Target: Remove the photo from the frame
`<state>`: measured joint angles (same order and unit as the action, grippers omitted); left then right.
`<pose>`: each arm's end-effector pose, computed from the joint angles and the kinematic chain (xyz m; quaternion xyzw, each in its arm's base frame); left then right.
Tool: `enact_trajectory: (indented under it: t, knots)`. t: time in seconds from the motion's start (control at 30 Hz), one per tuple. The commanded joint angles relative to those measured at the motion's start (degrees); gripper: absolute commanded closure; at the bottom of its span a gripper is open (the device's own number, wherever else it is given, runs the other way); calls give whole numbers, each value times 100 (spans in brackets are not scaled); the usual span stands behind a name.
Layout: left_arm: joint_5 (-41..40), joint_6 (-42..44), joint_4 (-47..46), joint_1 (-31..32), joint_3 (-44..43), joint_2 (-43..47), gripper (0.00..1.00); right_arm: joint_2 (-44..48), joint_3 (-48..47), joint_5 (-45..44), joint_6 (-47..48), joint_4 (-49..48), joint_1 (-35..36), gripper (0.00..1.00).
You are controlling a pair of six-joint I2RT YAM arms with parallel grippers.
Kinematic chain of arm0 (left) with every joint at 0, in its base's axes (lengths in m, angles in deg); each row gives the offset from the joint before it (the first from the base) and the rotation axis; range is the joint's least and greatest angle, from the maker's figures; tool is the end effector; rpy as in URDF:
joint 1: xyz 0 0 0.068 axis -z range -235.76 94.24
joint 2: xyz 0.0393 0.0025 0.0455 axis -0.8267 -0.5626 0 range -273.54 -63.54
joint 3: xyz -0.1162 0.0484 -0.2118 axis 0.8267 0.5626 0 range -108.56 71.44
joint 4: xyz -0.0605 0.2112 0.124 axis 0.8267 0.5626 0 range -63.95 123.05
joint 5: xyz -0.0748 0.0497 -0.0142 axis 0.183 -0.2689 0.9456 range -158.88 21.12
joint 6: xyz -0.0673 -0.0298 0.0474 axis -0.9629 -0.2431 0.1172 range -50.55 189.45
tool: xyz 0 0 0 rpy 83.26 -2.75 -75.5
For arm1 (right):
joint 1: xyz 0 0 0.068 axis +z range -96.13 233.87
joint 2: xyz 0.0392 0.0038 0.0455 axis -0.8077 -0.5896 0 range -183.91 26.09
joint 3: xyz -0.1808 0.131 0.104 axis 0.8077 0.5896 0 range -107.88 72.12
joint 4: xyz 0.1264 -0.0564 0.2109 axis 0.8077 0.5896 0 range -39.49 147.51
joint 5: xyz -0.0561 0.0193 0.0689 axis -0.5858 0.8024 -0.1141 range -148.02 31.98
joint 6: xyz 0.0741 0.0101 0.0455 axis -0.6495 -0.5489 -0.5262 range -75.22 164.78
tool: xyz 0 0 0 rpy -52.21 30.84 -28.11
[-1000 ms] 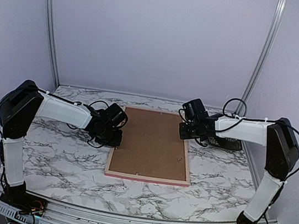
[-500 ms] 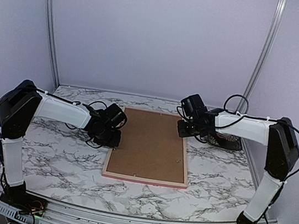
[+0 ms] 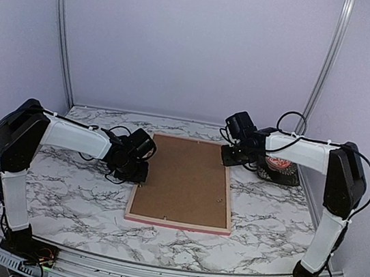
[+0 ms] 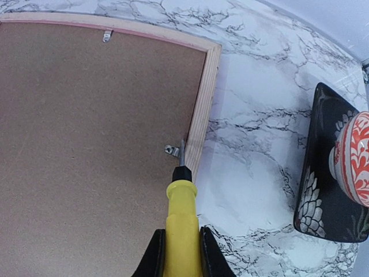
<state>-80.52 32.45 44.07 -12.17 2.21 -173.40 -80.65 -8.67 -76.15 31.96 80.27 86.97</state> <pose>0.2975 -0.2617 0.1002 0.0278 0.9579 -0.0993 0.2681 0.3559 0.2031 0.1690 -0.1203 0.9371 -0.0250 0.3269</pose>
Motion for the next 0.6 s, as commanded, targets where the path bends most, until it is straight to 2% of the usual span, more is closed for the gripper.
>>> enact_trajectory:
  t: [0.0, 0.57]
  knots:
    - [6, -49, 423, 41, 103, 113, 100, -69, -158, 128, 119, 177, -157, 100]
    - [-15, -147, 414, 30, 0, 62, 100, 163, 39, 968, 460, 1062, -184, 100]
